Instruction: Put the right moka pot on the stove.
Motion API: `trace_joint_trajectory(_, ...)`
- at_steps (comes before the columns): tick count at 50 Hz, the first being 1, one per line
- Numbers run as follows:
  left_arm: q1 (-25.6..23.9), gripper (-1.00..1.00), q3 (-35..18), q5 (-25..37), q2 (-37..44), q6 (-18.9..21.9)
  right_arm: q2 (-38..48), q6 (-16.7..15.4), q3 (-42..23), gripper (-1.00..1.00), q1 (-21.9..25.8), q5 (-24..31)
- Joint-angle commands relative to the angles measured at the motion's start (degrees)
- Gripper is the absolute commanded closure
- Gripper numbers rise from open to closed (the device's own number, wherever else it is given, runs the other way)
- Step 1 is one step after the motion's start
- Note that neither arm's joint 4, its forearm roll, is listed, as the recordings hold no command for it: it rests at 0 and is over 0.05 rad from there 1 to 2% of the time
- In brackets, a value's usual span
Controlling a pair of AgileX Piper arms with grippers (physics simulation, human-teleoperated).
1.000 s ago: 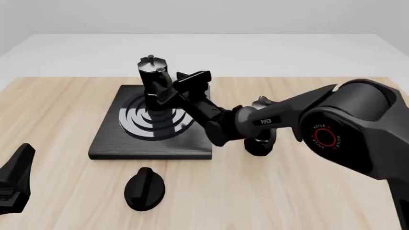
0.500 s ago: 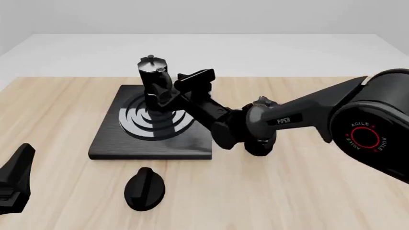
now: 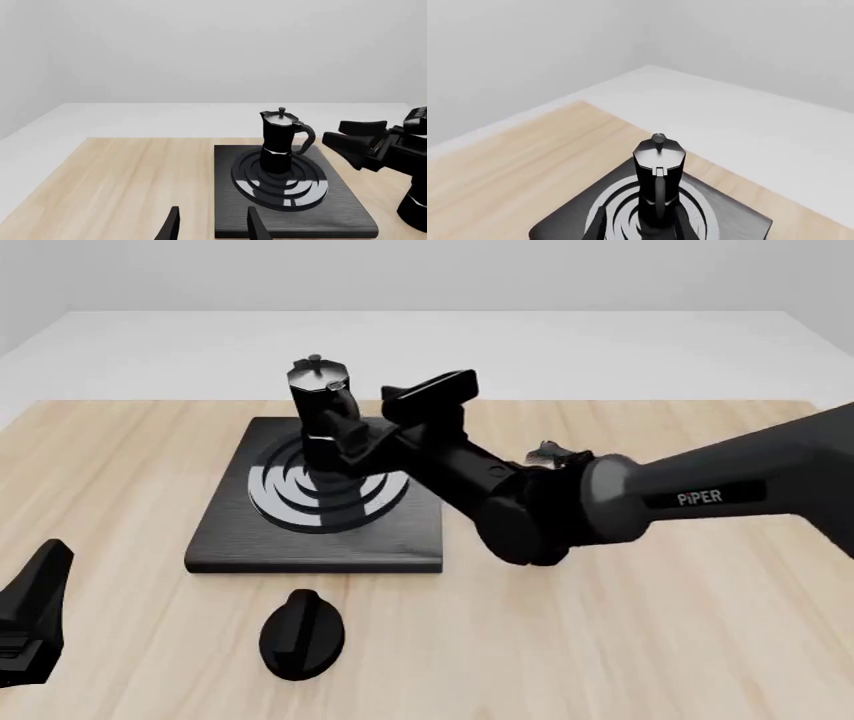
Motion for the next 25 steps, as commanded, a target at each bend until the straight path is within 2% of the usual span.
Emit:
trace_joint_trajectory(1, 0.0, -1.0, 0.0, 0.0, 0.0, 0.0, -9.2, 0.7, 7.3, -1.0, 1.5, 3.3)
trace_joint_trajectory(8, 0.0, -1.0, 0.0, 0.0, 0.0, 0.0, -15.9, 1.5, 10.5, -1.0, 2.3, 7.3)
trace_joint_trajectory(15, 0.0, -1.0, 0.0, 0.0, 0.0, 0.0, -20.0, 0.9, 11.7, -1.0, 2.3, 11.1)
trace_joint_trajectory(19, 0.0, -1.0, 0.0, 0.0, 0.0, 0.0, -22.6, 0.4, 12.4, -1.0, 2.7, 14.1)
trace_joint_trajectory(25, 0.0, -1.0, 0.0, 0.0, 0.0, 0.0, -27.2, 1.4, 13.1, -1.0, 3.3, 19.2)
